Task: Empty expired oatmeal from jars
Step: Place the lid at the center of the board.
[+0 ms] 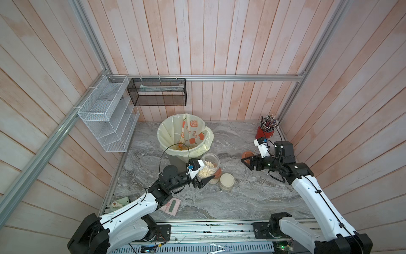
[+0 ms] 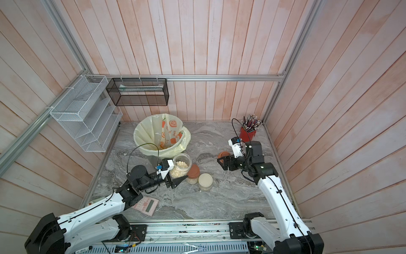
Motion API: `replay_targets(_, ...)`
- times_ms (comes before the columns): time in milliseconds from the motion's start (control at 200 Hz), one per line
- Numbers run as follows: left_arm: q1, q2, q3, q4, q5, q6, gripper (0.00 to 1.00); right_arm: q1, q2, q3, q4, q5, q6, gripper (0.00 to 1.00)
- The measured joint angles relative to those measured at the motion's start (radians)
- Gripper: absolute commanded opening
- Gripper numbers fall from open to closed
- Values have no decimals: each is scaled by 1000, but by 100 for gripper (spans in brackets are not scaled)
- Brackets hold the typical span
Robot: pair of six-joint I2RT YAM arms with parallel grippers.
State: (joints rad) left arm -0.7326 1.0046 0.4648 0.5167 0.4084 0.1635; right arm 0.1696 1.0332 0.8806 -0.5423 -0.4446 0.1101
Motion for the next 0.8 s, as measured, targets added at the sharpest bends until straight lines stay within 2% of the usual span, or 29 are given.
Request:
replay_targets(255,0,-66,-48,-19,-38,-19,2,13,117,-97,117,143,203,57)
replay_targets(460,0,-79,-57,-32,-54,-29,2,79,201,-128,221,233,286,57)
replay_targets(795,0,-105,-91,-54,-84,-50,2,166,478,-80,251,338,389,58)
